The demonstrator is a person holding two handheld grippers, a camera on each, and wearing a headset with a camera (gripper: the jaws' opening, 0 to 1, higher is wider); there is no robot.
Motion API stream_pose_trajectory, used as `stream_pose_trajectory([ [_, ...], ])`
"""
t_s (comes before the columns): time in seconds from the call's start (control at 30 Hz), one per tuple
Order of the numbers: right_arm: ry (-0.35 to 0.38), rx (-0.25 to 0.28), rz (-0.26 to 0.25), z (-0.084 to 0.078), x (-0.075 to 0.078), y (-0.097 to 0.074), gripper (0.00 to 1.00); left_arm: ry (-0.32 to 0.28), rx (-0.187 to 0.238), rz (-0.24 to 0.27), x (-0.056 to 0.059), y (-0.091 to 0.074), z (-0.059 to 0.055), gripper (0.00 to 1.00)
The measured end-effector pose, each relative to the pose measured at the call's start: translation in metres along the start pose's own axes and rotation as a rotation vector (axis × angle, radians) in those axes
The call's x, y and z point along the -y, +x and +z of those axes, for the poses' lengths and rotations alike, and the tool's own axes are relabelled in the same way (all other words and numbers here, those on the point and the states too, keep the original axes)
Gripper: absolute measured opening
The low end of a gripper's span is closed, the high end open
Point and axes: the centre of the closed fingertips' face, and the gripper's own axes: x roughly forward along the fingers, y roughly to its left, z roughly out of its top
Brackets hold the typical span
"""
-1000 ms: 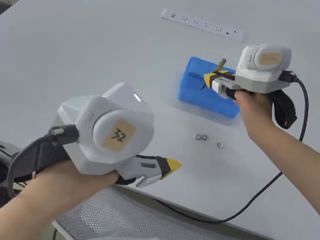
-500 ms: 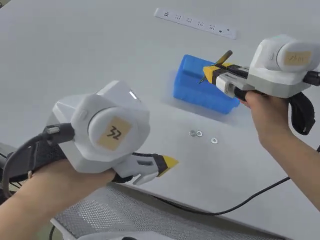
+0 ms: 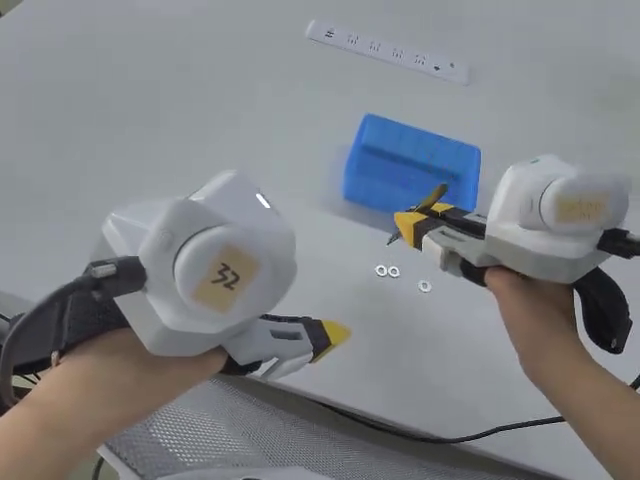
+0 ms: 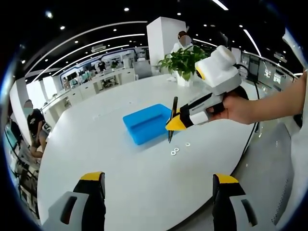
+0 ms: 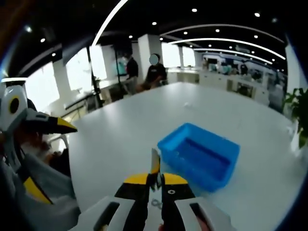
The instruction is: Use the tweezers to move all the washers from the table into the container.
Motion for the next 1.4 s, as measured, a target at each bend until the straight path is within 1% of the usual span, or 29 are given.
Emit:
stream_pose_trajectory([
  [0.03, 0.003, -0.012, -0.002, -0.005, 0.000, 0.001, 0.05, 0.002, -0.002, -0.001, 0.000, 0.000, 0.000, 0.95],
  [0.17, 0.005, -0.029, -0.003, -0.012, 0.002, 0.005, 0.05, 0.004, -0.003, -0.002, 0.001, 0.001, 0.000, 0.95],
  [0.23, 0.013, -0.044, -0.002, -0.016, 0.003, 0.008, 0.05, 0.004, -0.003, -0.002, 0.000, 0.001, 0.000, 0.95],
  [0.27, 0.028, -0.052, -0.001, -0.020, 0.004, 0.011, 0.05, 0.003, -0.004, -0.002, 0.000, 0.001, 0.000, 0.95],
  [0.43, 0.067, -0.056, 0.004, -0.026, 0.007, 0.015, 0.05, 0.004, -0.009, -0.005, 0.000, 0.001, -0.001, 0.95],
  [0.5, 0.064, -0.066, -0.003, -0.030, 0.007, 0.017, 0.05, 0.001, -0.018, -0.007, 0.000, 0.001, -0.004, 0.95],
  [0.53, 0.028, -0.068, -0.020, -0.030, 0.009, 0.017, 0.05, 0.004, -0.018, -0.005, 0.000, 0.002, -0.004, 0.95],
  [0.57, 0.017, -0.067, -0.018, -0.030, 0.008, 0.017, 0.05, 0.004, -0.020, -0.004, 0.000, 0.001, -0.005, 0.95],
  [0.67, 0.024, -0.067, -0.007, -0.029, 0.006, 0.016, 0.06, 0.000, -0.017, -0.005, 0.000, 0.001, -0.004, 0.95],
  [0.8, 0.000, -0.067, -0.013, -0.030, 0.005, 0.017, 0.05, 0.008, -0.024, -0.009, 0.002, 0.003, -0.006, 0.95],
  [0.9, -0.013, -0.065, -0.017, -0.031, 0.005, 0.018, 0.05, 0.006, -0.021, -0.011, 0.003, 0.003, -0.005, 0.95],
  [1.0, 0.035, -0.052, -0.018, -0.030, 0.007, 0.021, 0.05, 0.002, -0.018, -0.008, 0.003, 0.003, -0.005, 0.95],
  [1.1, 0.044, -0.047, -0.026, -0.029, 0.010, 0.022, 0.04, 0.003, -0.022, -0.006, 0.003, 0.004, -0.006, 0.95],
  [1.17, 0.059, -0.046, -0.031, -0.028, 0.012, 0.022, 0.04, 0.006, -0.017, 0.000, 0.002, 0.003, -0.005, 0.95],
  [1.27, 0.072, -0.047, -0.033, -0.029, 0.012, 0.022, 0.04, 0.002, -0.017, -0.001, 0.001, 0.002, -0.005, 0.95],
  [1.4, 0.084, -0.063, -0.033, -0.029, 0.011, 0.021, 0.04, 0.004, -0.019, 0.002, 0.000, 0.001, -0.006, 0.95],
])
